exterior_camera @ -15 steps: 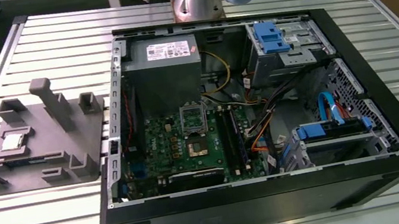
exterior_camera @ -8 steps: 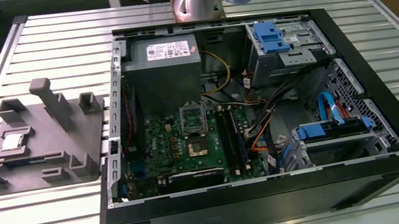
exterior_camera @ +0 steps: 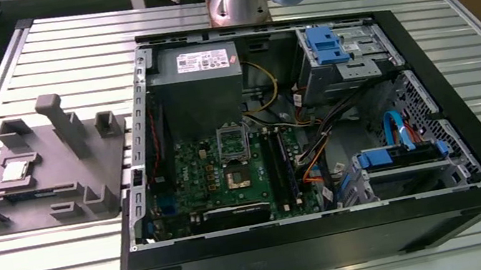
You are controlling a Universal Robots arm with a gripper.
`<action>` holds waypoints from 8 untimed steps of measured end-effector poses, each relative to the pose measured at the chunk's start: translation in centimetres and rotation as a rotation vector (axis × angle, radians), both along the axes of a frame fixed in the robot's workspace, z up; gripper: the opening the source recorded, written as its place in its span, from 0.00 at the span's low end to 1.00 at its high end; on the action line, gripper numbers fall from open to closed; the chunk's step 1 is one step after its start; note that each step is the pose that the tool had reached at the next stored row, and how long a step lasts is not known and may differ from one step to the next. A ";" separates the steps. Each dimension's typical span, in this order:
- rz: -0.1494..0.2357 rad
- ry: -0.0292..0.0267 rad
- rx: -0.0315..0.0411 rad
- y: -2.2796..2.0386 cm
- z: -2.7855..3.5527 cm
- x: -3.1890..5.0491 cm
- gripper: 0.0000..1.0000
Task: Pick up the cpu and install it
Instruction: 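Pick up the cpu and move it towards the insertion slot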
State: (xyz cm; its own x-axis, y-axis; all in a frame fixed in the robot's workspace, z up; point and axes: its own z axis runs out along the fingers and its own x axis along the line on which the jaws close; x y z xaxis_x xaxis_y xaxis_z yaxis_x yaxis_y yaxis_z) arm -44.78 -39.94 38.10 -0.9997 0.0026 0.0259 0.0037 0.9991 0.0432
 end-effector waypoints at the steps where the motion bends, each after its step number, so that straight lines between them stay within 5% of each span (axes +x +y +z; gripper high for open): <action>1: 0.000 0.0002 -0.0002 -0.01 -0.04 -0.05 0.65; 6: 0.000 0.0018 -0.0001 -0.04 -0.36 -0.13 0.65; 7: 0.000 0.0049 -0.0001 -0.04 -1.84 -0.12 0.65; 8: 0.000 0.0049 0.0000 -0.04 -2.18 -0.13 0.65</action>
State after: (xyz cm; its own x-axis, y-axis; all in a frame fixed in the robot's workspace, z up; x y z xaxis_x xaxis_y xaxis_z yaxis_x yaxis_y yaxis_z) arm -44.91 -39.97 35.91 -0.9995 0.0022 0.0308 0.0035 0.9991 0.0431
